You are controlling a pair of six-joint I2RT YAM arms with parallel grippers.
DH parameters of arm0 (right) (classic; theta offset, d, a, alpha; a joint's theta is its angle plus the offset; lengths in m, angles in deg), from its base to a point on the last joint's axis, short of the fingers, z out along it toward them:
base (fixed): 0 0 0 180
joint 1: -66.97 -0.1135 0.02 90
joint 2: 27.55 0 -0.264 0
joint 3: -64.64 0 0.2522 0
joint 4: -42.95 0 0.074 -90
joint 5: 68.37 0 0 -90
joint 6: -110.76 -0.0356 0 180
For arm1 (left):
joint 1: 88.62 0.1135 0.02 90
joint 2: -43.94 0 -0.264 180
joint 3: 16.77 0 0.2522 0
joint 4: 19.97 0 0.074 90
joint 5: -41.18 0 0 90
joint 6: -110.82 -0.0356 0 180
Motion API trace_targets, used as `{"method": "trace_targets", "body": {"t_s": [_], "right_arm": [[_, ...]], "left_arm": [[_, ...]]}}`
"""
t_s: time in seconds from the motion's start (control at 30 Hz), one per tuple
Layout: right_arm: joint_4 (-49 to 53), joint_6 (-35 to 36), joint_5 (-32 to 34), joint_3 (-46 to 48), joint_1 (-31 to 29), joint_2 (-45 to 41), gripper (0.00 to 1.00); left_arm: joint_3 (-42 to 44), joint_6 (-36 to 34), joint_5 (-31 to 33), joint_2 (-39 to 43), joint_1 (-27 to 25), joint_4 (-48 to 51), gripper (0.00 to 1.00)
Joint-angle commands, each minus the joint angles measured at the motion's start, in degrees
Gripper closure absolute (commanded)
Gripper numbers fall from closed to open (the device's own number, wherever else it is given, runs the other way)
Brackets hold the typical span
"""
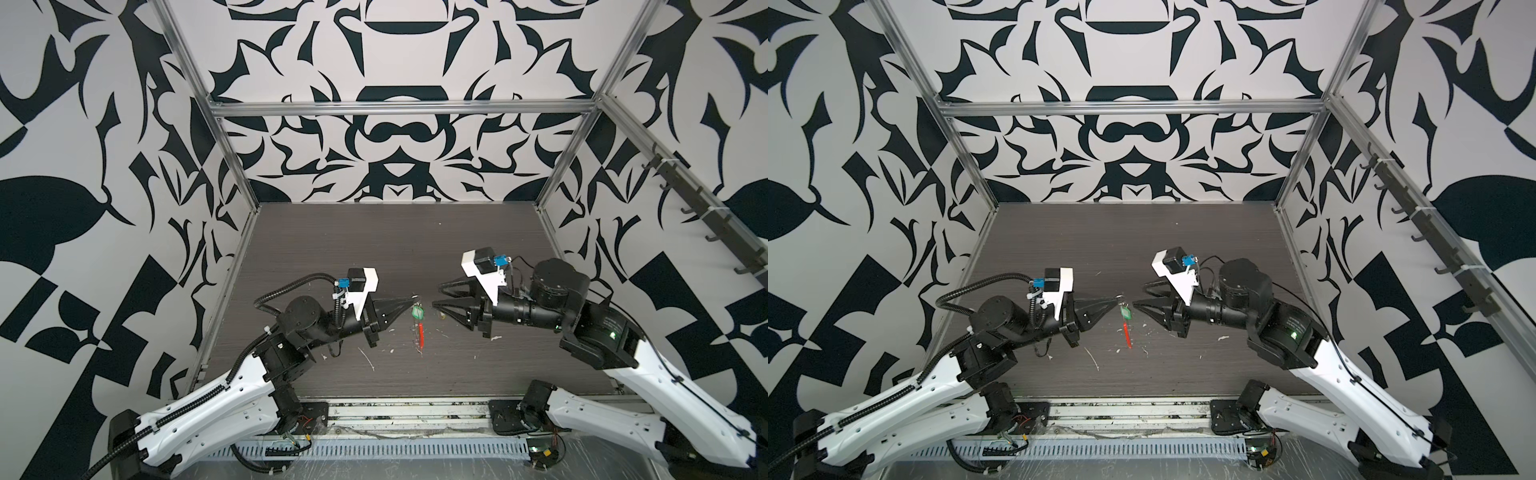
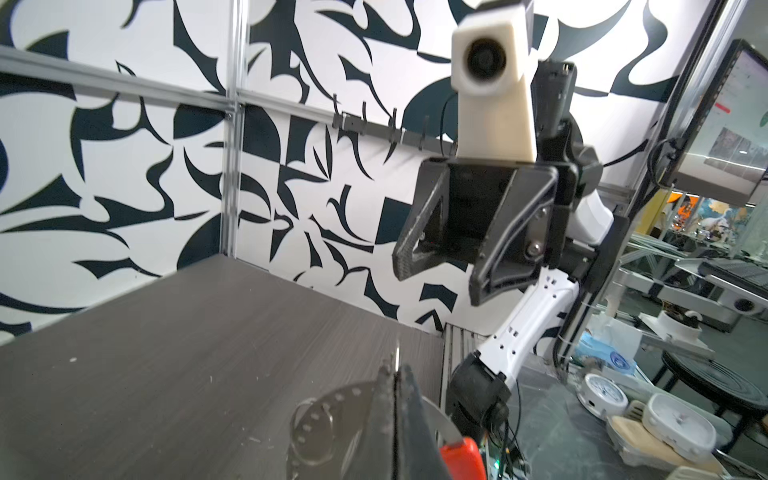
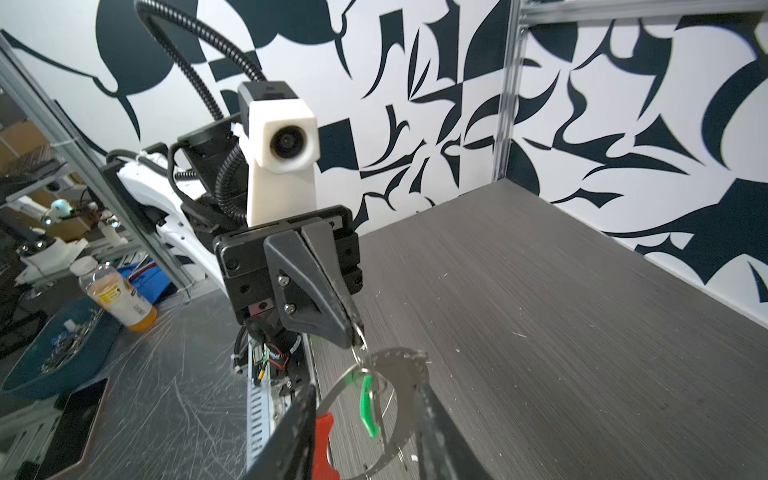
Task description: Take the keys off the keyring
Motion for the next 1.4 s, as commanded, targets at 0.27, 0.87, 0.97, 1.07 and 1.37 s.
{"method": "trace_targets", "body": {"t_s": [0.27,0.87,0.97,1.07,1.37], "right_arm": [[-15.93,-4.84,-2.39,7.32,-0.23,-1.86,0.53],[-22.37,-7.63,-8.45,13.39,-0.23,-1.75,0.48],[-23.07,-8.15,-10.13,13.25,-0.22,-0.89,0.49],[-23.25,-8.39,-11.07,13.24,-0.23,0.03,0.56],[-23.65,-8.62,-11.28,13.97,-0.23,-0.11,0.91]], "left_arm": [[-1.62,-1.32,-2.09,-1.96,-0.26,-8.21,1.00],[-1.60,-0.69,-5.19,-1.54,-0.24,-8.95,1.00],[-1.64,-0.67,-5.39,-1.61,-0.20,-9.04,1.00],[-1.54,-0.54,-5.82,-1.61,-0.24,-9.37,1.00],[-1.53,-0.45,-6.58,-0.91,-0.23,-9.31,1.00]]}}
